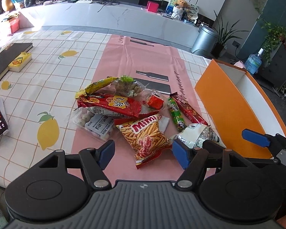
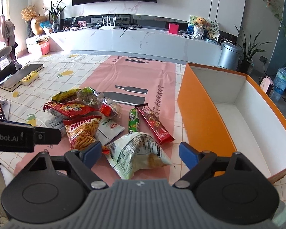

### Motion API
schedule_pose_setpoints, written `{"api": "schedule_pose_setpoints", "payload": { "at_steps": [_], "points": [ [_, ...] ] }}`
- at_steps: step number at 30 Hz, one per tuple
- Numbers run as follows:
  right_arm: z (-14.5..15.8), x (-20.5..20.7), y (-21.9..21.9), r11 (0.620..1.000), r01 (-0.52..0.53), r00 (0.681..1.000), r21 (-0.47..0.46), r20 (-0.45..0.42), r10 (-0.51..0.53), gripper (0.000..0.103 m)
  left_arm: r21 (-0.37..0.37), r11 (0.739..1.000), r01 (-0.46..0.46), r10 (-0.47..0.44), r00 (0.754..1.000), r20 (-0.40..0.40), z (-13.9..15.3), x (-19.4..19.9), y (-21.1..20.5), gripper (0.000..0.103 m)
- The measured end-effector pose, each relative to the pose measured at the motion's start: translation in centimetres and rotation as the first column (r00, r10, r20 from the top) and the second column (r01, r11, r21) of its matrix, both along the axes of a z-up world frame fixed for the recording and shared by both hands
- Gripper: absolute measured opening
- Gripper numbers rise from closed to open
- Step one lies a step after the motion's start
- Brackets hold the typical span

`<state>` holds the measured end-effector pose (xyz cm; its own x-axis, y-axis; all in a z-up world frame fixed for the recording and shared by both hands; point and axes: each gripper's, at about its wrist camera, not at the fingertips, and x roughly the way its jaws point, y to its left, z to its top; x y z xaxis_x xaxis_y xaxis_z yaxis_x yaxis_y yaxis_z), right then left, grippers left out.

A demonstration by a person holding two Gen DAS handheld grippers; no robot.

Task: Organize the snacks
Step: 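Grasp the orange Mimi snack bag with left tool while right grasps white-green chip bag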

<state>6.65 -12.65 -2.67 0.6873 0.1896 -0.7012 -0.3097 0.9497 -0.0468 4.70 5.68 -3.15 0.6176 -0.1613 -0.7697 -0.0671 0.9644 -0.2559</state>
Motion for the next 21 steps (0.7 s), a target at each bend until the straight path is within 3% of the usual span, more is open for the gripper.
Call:
{"api": "schedule_pose_setpoints", "payload": {
  "at_steps": [7, 14, 17, 21],
  "points": [
    [-1.6, 2.6, 1.0, 0.999, -0.037, 0.999, -0.024, -0.030, 0.036, 0.091, -0.055, 0.997, -0.057, 0.054, 0.996, -0.065, -1.7, 2.7, 0.7, 0.089],
    [-3.6, 3.9, 0.9, 1.000, -0.025, 0.996, -0.004, -0.080, 0.025, 0.089, -0.034, 0.998, -0.044, 0.040, 0.991, -0.127, -3.9, 4.8, 0.0, 0.089],
    [-4.3, 4.1, 0.7, 1.000, -0.009, 0.995, 0.006, -0.100, 0.010, 0.079, -0.069, 0.996, -0.046, 0.037, 0.990, -0.133, -4.5, 5.2, 0.1, 0.089],
    [-5.0, 4.2, 0.2, 1.000, 0.009, 0.993, 0.027, -0.118, -0.006, 0.073, -0.074, 0.997, -0.035, 0.025, 0.992, -0.126, -5.1, 5.6, -0.2, 0.091]
  ]
}}
